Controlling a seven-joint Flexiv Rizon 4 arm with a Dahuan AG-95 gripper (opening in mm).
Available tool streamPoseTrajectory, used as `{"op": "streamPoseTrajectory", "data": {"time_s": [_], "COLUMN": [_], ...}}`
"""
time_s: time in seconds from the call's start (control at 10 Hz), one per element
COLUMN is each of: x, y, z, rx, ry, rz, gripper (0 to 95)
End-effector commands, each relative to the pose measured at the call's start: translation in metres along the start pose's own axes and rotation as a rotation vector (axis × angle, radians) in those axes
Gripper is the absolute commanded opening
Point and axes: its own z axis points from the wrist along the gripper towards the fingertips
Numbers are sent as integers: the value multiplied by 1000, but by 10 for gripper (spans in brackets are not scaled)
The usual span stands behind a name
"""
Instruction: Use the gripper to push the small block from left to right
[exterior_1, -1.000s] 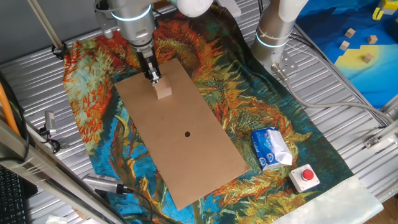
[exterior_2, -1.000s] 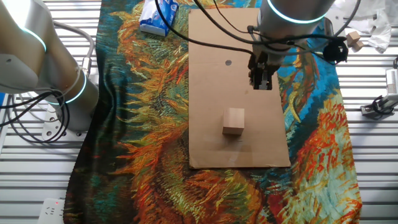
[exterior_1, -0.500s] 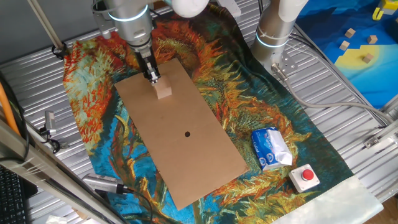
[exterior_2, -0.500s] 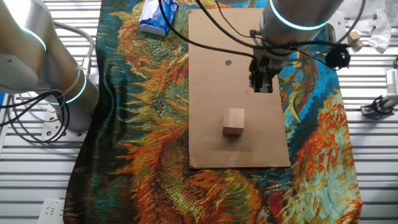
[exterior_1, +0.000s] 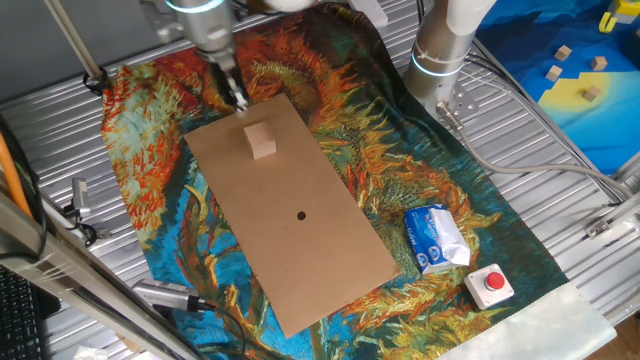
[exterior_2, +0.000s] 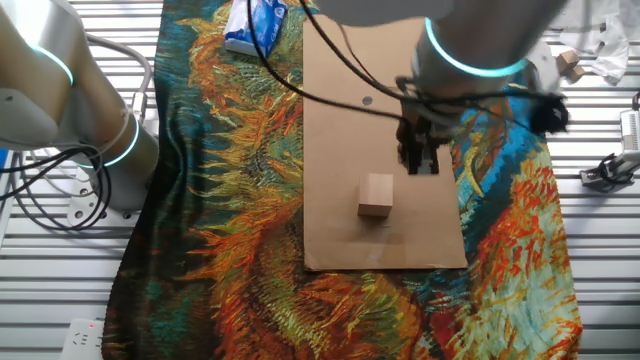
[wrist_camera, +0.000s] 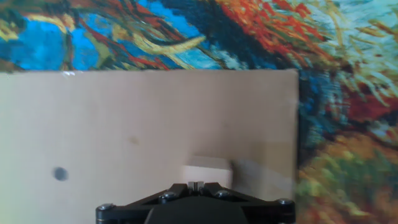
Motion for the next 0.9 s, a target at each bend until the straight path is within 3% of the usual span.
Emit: {"op": "streamPoseTrajectory", "data": {"time_s": [0.1,0.3,0.9], "x": [7,6,-5], "y": [-17,-25,-29], "z": [10,17,35], "rx": [3,6,5], "ry": [-17,-17,-2], "rz": [-10,0,37], "gripper": [0,0,0]}}
